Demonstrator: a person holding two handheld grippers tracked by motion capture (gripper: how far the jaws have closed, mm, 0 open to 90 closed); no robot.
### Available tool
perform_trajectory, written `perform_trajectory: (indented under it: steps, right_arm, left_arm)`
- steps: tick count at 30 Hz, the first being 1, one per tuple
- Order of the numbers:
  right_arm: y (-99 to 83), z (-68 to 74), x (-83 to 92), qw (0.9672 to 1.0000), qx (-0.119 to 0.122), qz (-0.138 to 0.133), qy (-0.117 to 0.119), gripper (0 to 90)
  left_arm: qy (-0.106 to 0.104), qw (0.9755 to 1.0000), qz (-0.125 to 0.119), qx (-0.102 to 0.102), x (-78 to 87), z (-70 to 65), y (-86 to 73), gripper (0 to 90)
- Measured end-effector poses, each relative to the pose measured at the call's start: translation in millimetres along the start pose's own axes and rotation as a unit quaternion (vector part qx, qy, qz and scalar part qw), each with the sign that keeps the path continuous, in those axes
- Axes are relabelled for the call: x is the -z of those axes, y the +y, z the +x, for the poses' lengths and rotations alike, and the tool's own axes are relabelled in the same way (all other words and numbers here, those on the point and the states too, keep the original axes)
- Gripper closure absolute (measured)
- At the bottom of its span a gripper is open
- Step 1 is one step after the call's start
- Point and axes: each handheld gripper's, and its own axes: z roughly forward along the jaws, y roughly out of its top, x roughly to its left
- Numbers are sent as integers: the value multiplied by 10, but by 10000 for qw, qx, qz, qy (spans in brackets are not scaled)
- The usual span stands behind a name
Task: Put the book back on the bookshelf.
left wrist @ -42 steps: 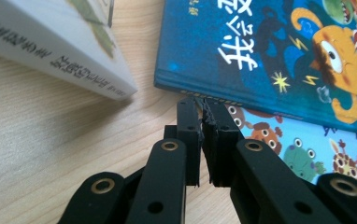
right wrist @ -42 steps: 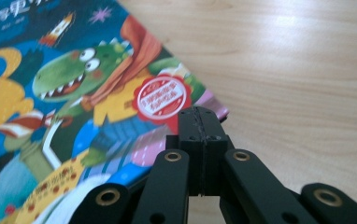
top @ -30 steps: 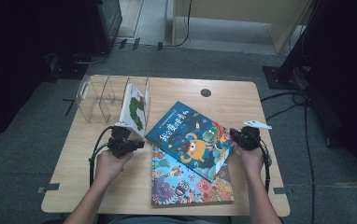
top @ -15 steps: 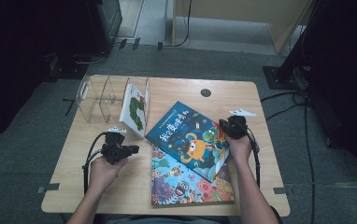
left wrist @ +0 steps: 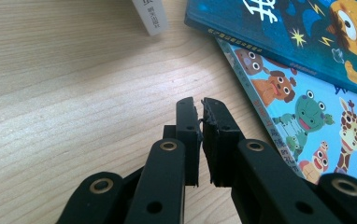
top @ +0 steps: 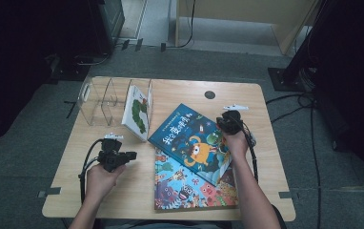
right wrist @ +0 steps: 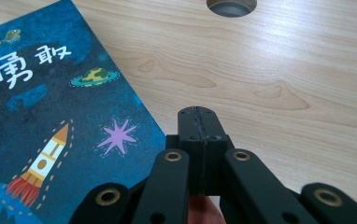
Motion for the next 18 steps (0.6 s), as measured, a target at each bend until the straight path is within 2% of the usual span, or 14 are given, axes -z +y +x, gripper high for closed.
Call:
perform_trajectory:
  steps: [2,6,15,18]
  right_arm:
    - [-2,6,1,10000,28,-2,-22,900]
    - [-15,21,26,9999,87,62,135,900]
    - [-56,79,94,9993,272,176,160,900]
    - [-95,100,117,9993,323,115,176,900]
  left_arm:
    - [0,10000,2,0,0,5,1,858]
    - [-6,10000,18,-2,-19,5,12,858]
    - [-31,10000,25,-10,-67,2,40,859]
    - [-45,10000,21,-17,-75,-6,54,859]
